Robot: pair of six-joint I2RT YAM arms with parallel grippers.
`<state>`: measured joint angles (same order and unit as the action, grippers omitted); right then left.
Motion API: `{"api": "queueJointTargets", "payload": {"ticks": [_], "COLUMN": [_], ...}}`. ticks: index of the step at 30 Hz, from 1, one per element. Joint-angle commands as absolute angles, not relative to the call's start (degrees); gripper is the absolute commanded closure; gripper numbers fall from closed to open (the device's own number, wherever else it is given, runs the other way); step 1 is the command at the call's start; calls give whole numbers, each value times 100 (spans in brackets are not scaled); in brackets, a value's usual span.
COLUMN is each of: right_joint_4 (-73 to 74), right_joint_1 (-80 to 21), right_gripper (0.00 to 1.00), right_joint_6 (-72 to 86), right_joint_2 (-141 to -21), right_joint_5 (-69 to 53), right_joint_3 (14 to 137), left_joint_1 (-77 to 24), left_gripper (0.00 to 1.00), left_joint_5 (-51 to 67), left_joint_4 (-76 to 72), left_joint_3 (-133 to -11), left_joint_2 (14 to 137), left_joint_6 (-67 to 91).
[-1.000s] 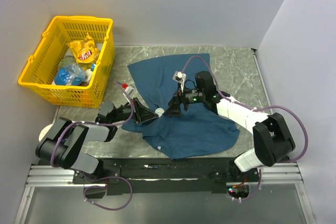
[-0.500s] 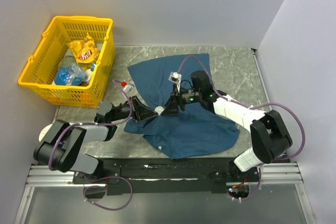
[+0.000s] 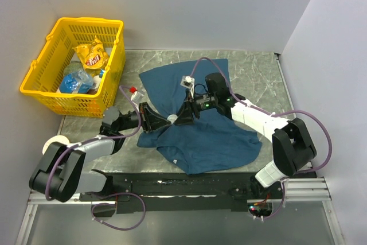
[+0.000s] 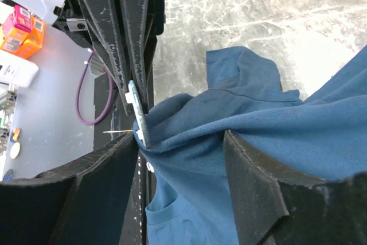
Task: Pin the brooch onto the clothing
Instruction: Pin the brooch to the clothes.
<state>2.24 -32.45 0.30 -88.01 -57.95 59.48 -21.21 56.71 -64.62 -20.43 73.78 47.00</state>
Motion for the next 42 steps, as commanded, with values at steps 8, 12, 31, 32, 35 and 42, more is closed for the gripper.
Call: {"api": "queueJointTargets", "payload": {"ticks": [8, 12, 31, 32, 35, 42], "right_joint_4": [694, 782, 1028, 1037, 1098, 1011], "right_joint_1": [-3278, -3252, -3217, -3225, -3217, -3217], "right_gripper": [27, 25, 25, 24, 25, 24], "right_joint_6": [-598, -720, -940, -949, -975, -923], "right_joint_2": [-8473, -8289, -8077, -8068, -8016, -7989], "right_joint_5": [-5291, -5229, -5309, -5317, -5317, -5458], "right_joint_3": [6267, 6231, 6267, 6284, 6275, 6258], "left_joint_1": [-2224, -2224, -2241, -2250, -2250, -2250], "left_gripper": [99, 99, 99, 99, 99, 99], "left_joint_5": [6091, 6117, 6170, 6161, 6135, 6135], "left_joint_4": [-6038, -5994, -5572, -5590, -5502, -5475], "left_joint_3": [-2399, -2426, -2522, -2531, -2540, -2566], "left_joint_2": [6803, 6820, 6855, 6882, 6899, 6917], "left_joint_6": [3929, 3859, 3524, 3524, 3472, 3445]}}
